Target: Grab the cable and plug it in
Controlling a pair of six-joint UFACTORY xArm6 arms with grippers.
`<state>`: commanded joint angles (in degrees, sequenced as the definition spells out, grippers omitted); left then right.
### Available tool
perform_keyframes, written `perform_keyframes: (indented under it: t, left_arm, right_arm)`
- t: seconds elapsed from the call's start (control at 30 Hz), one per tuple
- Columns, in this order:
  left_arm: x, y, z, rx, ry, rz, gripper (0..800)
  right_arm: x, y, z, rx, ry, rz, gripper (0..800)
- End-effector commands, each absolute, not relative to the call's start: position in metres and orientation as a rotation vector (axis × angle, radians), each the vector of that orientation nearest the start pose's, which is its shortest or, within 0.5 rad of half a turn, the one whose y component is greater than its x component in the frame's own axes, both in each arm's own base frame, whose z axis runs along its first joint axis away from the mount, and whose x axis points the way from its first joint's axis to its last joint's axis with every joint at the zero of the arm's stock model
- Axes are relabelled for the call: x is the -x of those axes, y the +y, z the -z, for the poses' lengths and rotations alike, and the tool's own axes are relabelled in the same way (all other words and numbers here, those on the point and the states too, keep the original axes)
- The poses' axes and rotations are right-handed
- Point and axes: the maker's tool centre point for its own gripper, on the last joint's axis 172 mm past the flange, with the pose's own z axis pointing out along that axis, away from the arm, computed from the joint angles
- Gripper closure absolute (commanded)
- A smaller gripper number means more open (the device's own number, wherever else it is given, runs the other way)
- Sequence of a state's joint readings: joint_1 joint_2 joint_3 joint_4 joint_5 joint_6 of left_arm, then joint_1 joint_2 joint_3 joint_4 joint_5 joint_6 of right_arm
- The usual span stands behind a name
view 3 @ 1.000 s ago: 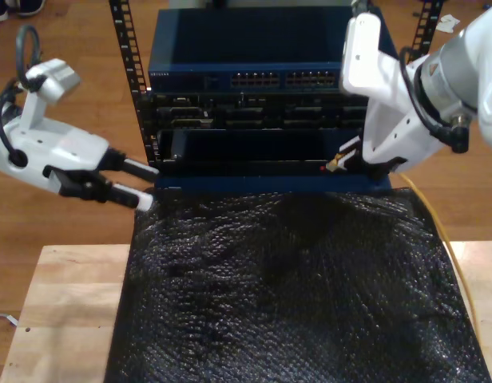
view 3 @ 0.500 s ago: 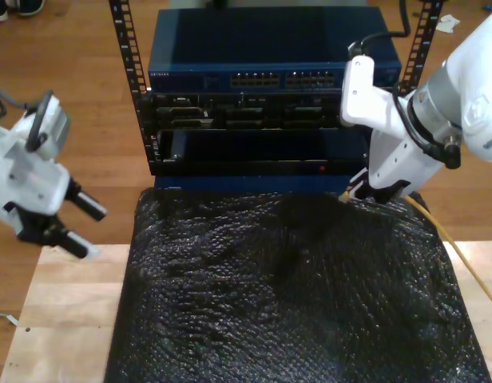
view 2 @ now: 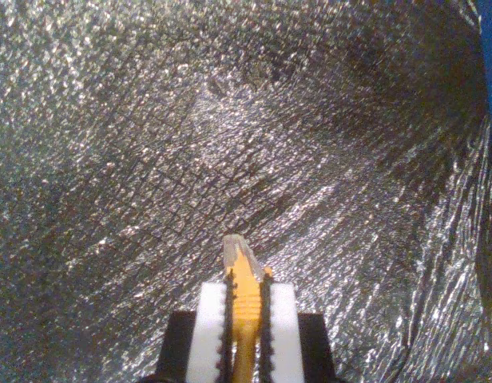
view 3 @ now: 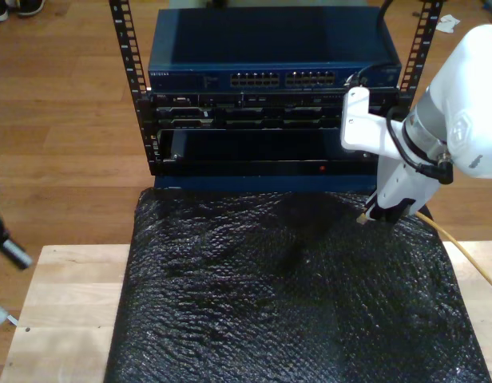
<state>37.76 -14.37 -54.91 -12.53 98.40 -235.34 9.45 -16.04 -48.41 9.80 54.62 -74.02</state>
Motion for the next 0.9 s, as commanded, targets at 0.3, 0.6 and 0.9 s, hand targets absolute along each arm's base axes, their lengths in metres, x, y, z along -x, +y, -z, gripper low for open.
perform_keyframes:
  t: [0.3,0.6,0.9]
  left_arm:
    - [-0.165,0.165,-0.212,-1.734,-1.862,-0.197,1]
    - [-0.078,0.168,-0.194,-1.523,-1.937,-0.145,1]
    - [-0.018,0.142,-0.174,-1.431,-1.887,-0.117,1]
  right_arm:
    - [-0.427,0.101,-0.226,2.395,-1.949,0.34,800]
    - [-0.418,0.099,-0.213,2.389,-1.939,0.303,800]
    - [-0.409,0.098,-0.201,2.383,-1.93,0.267,800]
